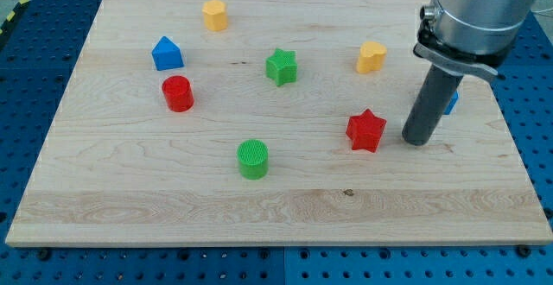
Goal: Slide the red star to the red circle
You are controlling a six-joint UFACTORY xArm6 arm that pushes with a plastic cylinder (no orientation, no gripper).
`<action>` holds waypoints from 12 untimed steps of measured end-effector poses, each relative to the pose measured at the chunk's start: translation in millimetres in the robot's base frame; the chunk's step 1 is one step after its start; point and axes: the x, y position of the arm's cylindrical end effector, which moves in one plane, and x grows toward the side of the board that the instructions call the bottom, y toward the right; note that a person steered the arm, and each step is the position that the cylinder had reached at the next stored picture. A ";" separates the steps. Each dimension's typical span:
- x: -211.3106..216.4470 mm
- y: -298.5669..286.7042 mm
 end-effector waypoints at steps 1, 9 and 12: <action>3.1 -12.3; -28.3 -194.3; -21.0 -231.2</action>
